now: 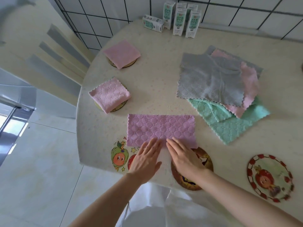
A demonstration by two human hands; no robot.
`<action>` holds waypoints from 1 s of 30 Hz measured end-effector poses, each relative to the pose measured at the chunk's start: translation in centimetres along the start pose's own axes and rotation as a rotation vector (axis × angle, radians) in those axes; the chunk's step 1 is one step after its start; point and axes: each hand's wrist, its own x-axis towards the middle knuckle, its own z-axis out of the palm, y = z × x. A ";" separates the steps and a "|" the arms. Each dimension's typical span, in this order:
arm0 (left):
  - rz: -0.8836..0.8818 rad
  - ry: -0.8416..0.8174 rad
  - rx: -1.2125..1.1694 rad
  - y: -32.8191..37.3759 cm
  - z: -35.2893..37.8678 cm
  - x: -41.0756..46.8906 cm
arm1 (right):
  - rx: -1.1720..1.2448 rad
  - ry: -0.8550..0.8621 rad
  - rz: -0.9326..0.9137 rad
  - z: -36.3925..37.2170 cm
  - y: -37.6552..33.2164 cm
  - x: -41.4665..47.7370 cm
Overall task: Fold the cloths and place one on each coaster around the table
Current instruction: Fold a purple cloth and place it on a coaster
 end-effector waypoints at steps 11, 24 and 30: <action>-0.296 -0.016 -0.125 -4.6 0.6 -6.3 | -0.068 -0.075 0.069 -0.9 3.8 -5.4; -0.446 0.040 -0.046 -3.6 -0.7 -4.5 | -0.246 -0.137 0.132 -2.0 4.6 -1.8; -0.348 0.078 -0.020 -0.5 -1.3 -1.0 | -0.239 -0.084 0.026 -2.3 5.7 -0.6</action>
